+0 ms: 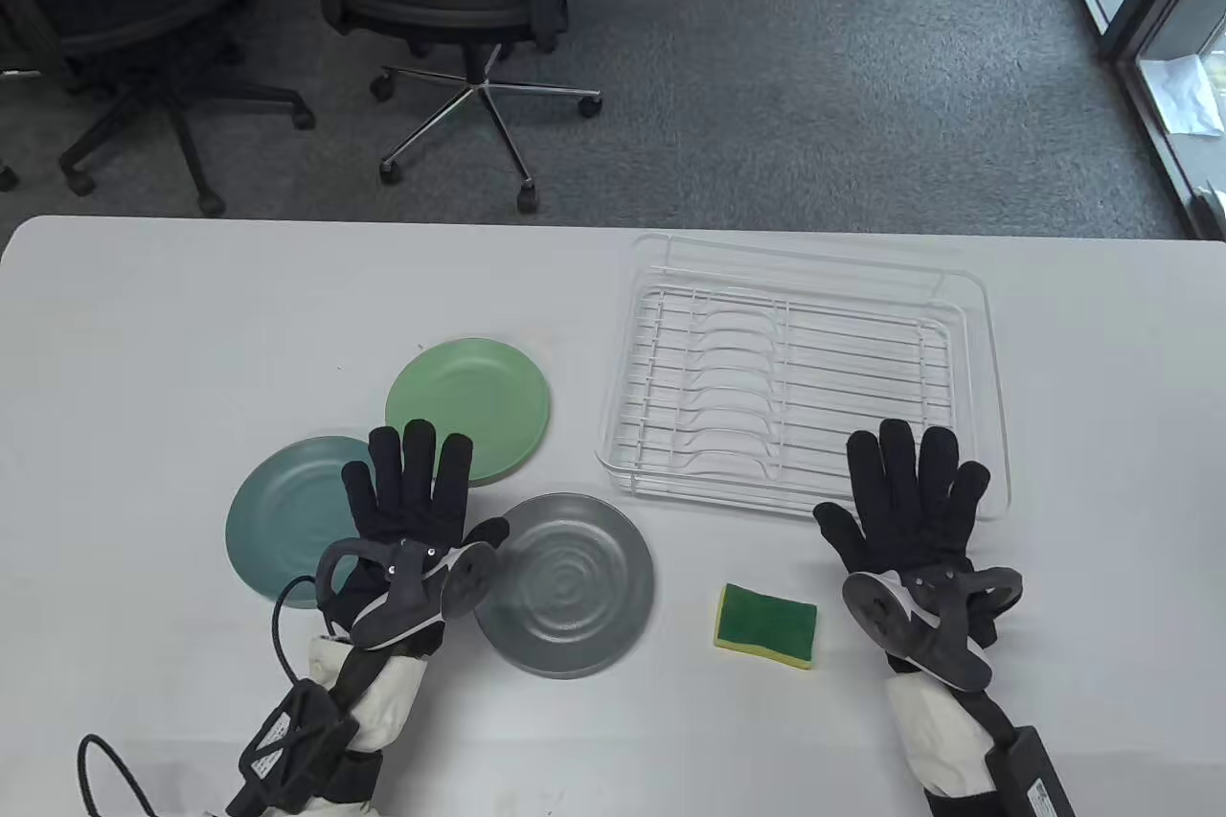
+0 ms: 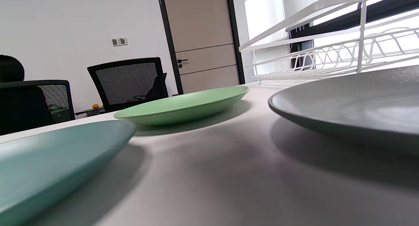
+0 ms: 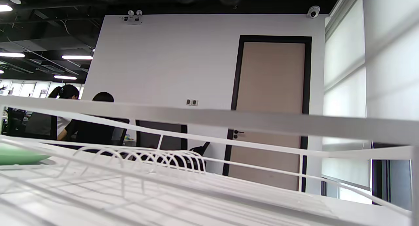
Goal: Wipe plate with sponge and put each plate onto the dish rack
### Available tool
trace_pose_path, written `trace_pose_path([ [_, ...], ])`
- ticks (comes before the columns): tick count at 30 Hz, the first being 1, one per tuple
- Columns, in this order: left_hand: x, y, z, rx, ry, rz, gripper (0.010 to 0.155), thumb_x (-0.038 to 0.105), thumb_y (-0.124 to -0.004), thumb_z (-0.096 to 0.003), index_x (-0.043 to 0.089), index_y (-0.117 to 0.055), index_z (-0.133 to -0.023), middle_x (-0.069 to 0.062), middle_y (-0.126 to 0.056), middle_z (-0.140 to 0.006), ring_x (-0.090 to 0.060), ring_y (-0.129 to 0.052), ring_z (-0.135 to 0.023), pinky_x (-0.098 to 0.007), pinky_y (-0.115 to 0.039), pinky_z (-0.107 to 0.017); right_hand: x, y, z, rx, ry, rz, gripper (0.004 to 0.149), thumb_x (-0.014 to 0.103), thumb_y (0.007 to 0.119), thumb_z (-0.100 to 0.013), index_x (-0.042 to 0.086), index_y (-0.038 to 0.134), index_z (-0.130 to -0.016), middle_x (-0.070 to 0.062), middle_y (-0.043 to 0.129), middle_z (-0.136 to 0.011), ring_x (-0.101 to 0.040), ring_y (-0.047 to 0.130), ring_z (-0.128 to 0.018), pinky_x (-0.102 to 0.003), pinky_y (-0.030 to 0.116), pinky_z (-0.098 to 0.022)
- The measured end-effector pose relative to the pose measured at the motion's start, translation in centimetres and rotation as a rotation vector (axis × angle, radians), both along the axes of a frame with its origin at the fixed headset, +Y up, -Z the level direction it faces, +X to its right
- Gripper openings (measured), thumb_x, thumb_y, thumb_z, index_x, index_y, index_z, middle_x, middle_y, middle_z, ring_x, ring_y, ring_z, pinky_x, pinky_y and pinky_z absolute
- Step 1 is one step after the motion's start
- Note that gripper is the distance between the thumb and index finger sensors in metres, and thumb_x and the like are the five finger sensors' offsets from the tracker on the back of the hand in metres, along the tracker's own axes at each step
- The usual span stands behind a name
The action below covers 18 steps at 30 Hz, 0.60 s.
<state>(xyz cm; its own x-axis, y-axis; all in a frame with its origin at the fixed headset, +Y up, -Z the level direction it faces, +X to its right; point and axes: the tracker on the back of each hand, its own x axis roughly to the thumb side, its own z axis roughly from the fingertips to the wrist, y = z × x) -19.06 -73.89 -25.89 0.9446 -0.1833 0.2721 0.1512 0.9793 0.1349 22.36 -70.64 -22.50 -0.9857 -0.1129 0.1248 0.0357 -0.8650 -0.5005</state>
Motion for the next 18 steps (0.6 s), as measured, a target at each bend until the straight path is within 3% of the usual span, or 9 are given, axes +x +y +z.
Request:
trace_pose_path([
  [18, 0.39, 0.20, 0.20, 0.004, -0.007, -0.036, 0.092, 0.059, -0.045, -0.0576, 0.002, -0.001, -0.115, -0.041, -0.008, -0.117, -0.069, -0.008, -0.101, -0.083, -0.025, -0.068, -0.45, 0.12, 0.07, -0.023, 0.003, 0.027, 0.071, 0.050, 0.050, -0.061, 0.013, 0.028, -0.118, -0.021, 0.024, -0.122, -0.047, 0.006, -0.102, -0.067, 0.015, -0.068],
])
